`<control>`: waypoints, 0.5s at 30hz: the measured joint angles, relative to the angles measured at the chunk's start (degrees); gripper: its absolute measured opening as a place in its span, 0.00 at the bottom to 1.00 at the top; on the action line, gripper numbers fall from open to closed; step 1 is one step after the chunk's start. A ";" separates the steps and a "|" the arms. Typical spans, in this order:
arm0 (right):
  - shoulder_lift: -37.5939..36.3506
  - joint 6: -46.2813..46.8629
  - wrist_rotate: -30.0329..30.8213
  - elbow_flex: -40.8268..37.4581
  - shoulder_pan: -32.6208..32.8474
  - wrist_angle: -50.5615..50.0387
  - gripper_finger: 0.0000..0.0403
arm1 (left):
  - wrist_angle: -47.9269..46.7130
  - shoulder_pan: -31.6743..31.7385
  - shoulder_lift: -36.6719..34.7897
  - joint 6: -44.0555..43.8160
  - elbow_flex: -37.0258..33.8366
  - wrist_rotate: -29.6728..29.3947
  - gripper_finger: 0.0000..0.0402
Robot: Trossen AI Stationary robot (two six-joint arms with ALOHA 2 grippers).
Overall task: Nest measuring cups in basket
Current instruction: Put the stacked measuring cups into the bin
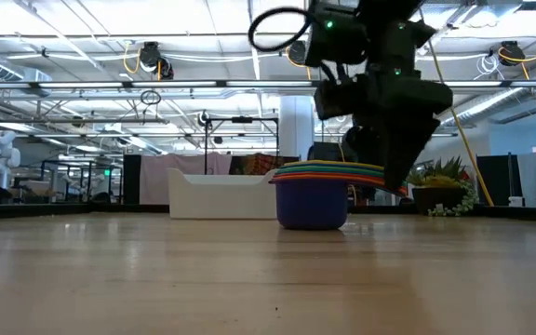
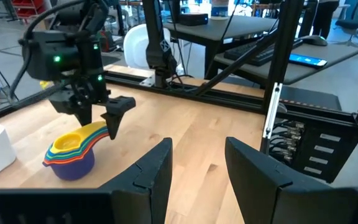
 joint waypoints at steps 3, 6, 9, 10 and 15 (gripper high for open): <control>2.35 -1.07 0.03 2.23 0.00 -2.28 0.85 | 0.06 -0.10 0.00 -0.68 0.00 0.13 0.38; 3.15 -1.27 -0.05 3.36 0.02 -2.46 0.85 | 0.06 -0.37 0.00 -1.23 0.00 0.15 0.38; 3.66 -1.31 -0.06 3.72 0.09 -2.34 0.85 | 0.08 -0.80 0.00 -1.25 0.00 0.15 0.38; 3.71 -1.31 -0.08 3.80 0.09 -2.35 0.85 | 0.09 -0.81 0.00 -1.25 0.00 0.15 0.38; 3.64 -1.26 -0.07 3.94 0.10 -2.35 0.85 | 0.07 -0.83 0.00 -1.28 0.00 0.15 0.38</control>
